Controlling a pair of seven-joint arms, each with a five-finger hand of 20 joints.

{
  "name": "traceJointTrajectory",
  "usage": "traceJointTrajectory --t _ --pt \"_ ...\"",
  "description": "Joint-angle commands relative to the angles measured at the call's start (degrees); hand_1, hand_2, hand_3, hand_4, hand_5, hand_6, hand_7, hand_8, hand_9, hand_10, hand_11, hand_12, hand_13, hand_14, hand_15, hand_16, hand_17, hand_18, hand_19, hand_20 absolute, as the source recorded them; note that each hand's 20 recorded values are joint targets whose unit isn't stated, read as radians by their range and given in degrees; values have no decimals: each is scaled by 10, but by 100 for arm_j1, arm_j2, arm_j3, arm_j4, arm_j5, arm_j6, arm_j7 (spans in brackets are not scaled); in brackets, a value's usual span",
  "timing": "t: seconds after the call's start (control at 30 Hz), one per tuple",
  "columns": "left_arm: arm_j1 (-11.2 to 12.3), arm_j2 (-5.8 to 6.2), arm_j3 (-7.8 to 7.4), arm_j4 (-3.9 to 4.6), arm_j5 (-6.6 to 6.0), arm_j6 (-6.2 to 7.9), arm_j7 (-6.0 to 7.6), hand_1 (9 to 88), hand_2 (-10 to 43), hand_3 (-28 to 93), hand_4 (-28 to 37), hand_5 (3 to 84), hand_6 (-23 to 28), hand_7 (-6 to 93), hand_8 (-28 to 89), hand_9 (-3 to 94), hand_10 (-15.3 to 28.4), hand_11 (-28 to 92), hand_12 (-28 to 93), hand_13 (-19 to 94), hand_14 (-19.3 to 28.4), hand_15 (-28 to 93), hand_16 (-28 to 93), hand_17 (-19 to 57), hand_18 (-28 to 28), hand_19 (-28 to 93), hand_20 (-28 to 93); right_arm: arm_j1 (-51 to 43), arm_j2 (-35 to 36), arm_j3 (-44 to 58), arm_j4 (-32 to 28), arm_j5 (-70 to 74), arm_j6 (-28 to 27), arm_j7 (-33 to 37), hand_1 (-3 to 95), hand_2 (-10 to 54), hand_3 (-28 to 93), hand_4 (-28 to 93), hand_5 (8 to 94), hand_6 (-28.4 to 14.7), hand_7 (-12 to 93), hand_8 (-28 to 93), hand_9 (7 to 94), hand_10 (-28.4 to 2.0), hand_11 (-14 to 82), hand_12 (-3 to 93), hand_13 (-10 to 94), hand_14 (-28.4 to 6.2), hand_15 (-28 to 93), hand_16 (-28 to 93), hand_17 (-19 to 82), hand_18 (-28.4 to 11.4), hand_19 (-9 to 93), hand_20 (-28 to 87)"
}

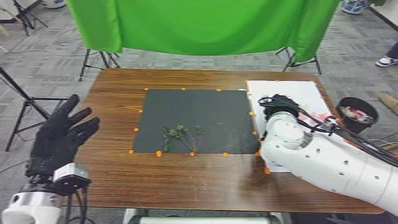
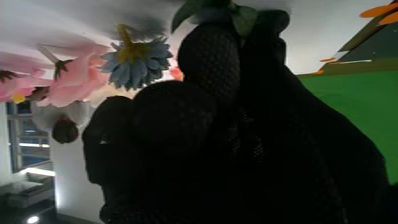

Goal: Arrange flowers

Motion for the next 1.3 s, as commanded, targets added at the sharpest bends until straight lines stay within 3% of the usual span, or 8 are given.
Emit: traceJointTrajectory --t 0.03,0.37,0.5,0.67,0.8,0.87,1.13,1.3 --pt "170 119 10 -47 -193 133 276 307 73 627 -198 309 67 83 -78 261 181 236 108 188 268 541 -119 -73 274 540 -5 296 70 -35 -128 -31 239 -78 516 45 781 -283 665 -23 499 192 802 -109 533 232 819 -54 706 187 587 -124 932 363" --pt "298 349 39 -55 -390 248 579 306 73 627 -198 309 67 82 -77 261 181 236 108 188 268 543 -119 -73 273 539 -3 666 110 -103 -282 -175 360 -151 503 56 794 -283 648 -27 534 183 787 -110 563 235 813 -58 721 188 585 -127 932 380" --pt "247 322 64 -51 -356 234 504 306 73 627 -199 309 67 83 -78 261 181 236 108 188 268 543 -120 -73 273 539 -2 759 121 -240 -345 -165 553 -112 501 50 806 -282 653 -32 532 165 786 -111 555 241 814 -60 712 185 585 -125 932 364" --pt "130 236 120 -21 -249 161 323 307 73 626 -199 309 68 82 -79 261 181 236 108 188 268 543 -120 -73 273 539 -2 204 99 612 -447 580 -288 -164 456 -31 767 -255 691 -80 273 136 793 -145 397 217 791 -95 605 155 574 -128 932 50" --pt "51 150 107 -20 -158 126 181 307 74 625 -199 309 67 83 -78 261 182 236 107 188 268 543 -119 -72 273 539 -1 -32 95 891 -368 878 -681 -60 366 -25 770 -233 644 -96 210 -85 756 -172 341 183 748 -122 595 140 557 -136 932 -57" --pt "-8 -56 85 -15 19 31 -24 307 74 626 -198 309 67 83 -78 261 182 236 107 188 268 543 -119 -72 273 539 -1 -61 111 881 -325 887 -756 -40 353 -27 756 -232 614 -104 178 -90 729 -185 298 168 734 -133 594 134 554 -138 932 -77" --pt "26 200 167 13 -215 122 284 307 74 625 -198 310 68 82 -78 261 181 236 107 187 268 544 -119 -73 273 540 -1 -58 18 852 -95 1015 -979 -4 344 -28 731 -227 576 -113 139 -85 688 -201 247 159 711 -143 590 125 542 -145 932 -101" --pt "-69 144 210 29 -160 91 170 307 74 626 -197 309 67 82 -78 261 181 236 108 188 269 544 -120 -73 273 539 -1 31 -74 764 67 987 -1001 -44 335 -31 723 -227 564 -112 131 -83 672 -206 232 156 705 -146 591 123 539 -147 932 -106"
